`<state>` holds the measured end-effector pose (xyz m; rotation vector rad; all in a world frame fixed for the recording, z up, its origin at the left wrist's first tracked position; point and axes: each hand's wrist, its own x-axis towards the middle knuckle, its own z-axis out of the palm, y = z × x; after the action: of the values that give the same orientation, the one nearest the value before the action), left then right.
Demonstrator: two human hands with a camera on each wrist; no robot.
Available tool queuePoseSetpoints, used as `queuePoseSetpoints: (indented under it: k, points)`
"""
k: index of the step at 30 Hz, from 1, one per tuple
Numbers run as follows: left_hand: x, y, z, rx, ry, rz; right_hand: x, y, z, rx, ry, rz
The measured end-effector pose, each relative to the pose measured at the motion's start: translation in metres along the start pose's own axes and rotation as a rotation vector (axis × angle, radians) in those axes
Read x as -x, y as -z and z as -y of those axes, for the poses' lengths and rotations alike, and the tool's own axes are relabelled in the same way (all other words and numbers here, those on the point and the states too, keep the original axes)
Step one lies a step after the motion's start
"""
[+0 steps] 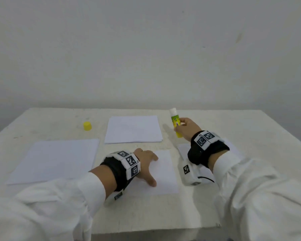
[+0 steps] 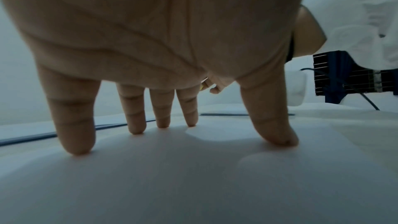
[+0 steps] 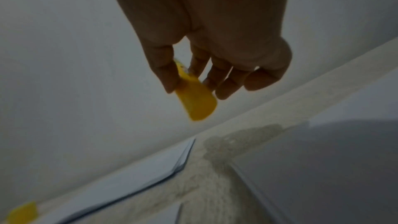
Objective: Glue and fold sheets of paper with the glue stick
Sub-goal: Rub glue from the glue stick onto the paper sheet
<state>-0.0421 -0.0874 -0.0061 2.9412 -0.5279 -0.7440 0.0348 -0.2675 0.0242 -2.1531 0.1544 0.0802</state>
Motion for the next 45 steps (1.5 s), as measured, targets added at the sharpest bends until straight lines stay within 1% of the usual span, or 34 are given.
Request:
queuePoseSetpoints:
  k: [2, 5, 10, 13, 15, 17, 19, 22, 24, 25, 27, 29, 31, 33, 36, 38, 41, 45]
  points:
    - [0.002, 0.001, -0.001, -0.008, -0.001, -0.005, -0.014, -0.008, 0.000, 0.115, -0.029, -0.041]
    - [0.005, 0.002, -0.002, 0.016, 0.027, -0.027, -0.027, -0.014, -0.003, 0.261, -0.105, -0.017]
    - [0.003, 0.000, 0.002, 0.020, 0.027, -0.013, -0.035, -0.018, -0.004, 0.360, -0.133, 0.010]
    - [0.004, -0.001, 0.005, -0.007, 0.024, -0.027, -0.033, -0.019, -0.003, 0.380, -0.145, 0.026]
    - [0.004, -0.003, 0.007, -0.021, 0.024, -0.058, -0.029, -0.019, 0.000, 0.411, -0.181, 0.023]
    - [0.007, -0.003, 0.009, 0.020, 0.022, -0.091, -0.018, -0.015, 0.005, 0.519, -0.236, 0.044]
    - [0.015, 0.000, 0.013, 0.110, 0.009, -0.132, -0.003, -0.010, 0.013, 0.606, -0.243, 0.099]
    - [0.034, 0.008, 0.032, 0.257, -0.005, -0.205, 0.026, -0.017, 0.030, 0.719, -0.165, 0.232]
    - [0.050, 0.012, 0.056, 0.283, 0.028, -0.214, 0.039, -0.036, 0.047, 0.747, -0.052, 0.329]
    - [0.060, 0.012, 0.075, 0.282, 0.073, -0.219, 0.045, -0.052, 0.059, 0.772, 0.030, 0.389]
    - [0.079, 0.012, 0.115, 0.256, 0.198, -0.220, 0.054, -0.088, 0.085, 0.822, 0.160, 0.463]
    - [0.100, 0.010, 0.160, 0.208, 0.348, -0.196, 0.057, -0.131, 0.109, 0.846, 0.252, 0.517]
    - [0.119, 0.007, 0.202, 0.129, 0.479, -0.126, 0.053, -0.175, 0.123, 0.893, 0.265, 0.554]
    - [0.134, 0.004, 0.236, 0.046, 0.549, -0.033, 0.052, -0.208, 0.132, 1.022, 0.270, 0.548]
    - [0.144, -0.003, 0.264, 0.000, 0.567, 0.068, 0.049, -0.233, 0.134, 1.115, 0.276, 0.488]
    - [0.143, -0.008, 0.268, -0.060, 0.550, 0.109, 0.046, -0.238, 0.131, 1.145, 0.235, 0.483]
    - [0.141, -0.010, 0.269, -0.165, 0.520, 0.109, 0.045, -0.239, 0.129, 1.185, 0.193, 0.519]
    - [0.141, -0.009, 0.269, -0.191, 0.507, 0.105, 0.045, -0.241, 0.131, 1.197, 0.169, 0.542]
